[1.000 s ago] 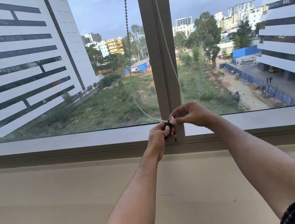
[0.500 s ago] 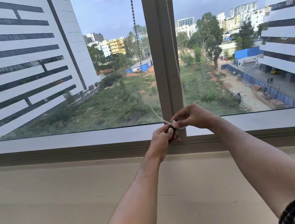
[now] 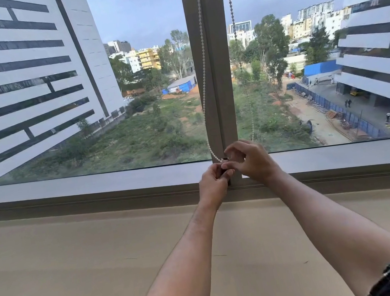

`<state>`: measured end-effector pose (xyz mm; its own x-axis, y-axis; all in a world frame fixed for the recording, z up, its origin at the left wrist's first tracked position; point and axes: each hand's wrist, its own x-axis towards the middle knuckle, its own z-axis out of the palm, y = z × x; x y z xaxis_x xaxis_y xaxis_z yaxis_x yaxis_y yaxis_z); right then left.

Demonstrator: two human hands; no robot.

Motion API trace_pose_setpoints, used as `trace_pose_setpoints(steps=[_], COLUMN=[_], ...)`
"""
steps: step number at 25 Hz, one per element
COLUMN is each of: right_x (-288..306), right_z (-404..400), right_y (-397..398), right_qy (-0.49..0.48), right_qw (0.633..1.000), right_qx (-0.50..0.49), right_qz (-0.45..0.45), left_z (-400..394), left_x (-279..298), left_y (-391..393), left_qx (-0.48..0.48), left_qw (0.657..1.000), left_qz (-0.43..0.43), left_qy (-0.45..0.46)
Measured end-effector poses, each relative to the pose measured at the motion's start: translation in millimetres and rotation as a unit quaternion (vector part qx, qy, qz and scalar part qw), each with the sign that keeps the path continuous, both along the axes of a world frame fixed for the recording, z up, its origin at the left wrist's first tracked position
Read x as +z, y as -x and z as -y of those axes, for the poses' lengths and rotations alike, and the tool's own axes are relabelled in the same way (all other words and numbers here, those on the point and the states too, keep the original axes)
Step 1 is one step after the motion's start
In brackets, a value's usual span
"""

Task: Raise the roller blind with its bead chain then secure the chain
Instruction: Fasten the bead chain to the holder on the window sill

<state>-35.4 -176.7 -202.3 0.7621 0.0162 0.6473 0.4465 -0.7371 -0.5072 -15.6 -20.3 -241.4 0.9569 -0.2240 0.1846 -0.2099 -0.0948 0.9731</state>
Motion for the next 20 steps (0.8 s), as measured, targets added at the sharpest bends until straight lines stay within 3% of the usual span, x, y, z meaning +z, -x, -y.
trace_pose_setpoints(steps=[3, 6, 10, 13, 20], right_x=[-30.8, -52.1, -55.5, -51.6, -63.7], right_z=[-5.3, -5.6, -4.4, -6.8, -12.2], right_y=[7.4, 9.9, 10.3, 7.0, -0.5], right_qy=[0.023, 0.005, -0.143, -0.127, -0.164], right_qw=[0.994, 0.990, 0.979, 0.976, 0.970], right_qx=[-0.067, -0.138, -0.018, 0.029, 0.020], right_qz=[0.078, 0.017, -0.147, -0.174, -0.176], left_z=[1.8, -0.9, -9.7, -13.4, -19.9], left_x=[-5.6, -17.9, -24.5, -17.2, -15.1], left_y=[-0.9, -1.2, -0.3, 0.2, -3.6], left_qx=[0.012, 0.027, -0.006, 0.011, 0.058], left_qw=[0.999, 0.997, 0.996, 0.992, 0.986], left_qz=[-0.006, -0.022, -0.044, 0.000, 0.027], left_qy=[-0.032, -0.071, -0.074, -0.122, -0.157])
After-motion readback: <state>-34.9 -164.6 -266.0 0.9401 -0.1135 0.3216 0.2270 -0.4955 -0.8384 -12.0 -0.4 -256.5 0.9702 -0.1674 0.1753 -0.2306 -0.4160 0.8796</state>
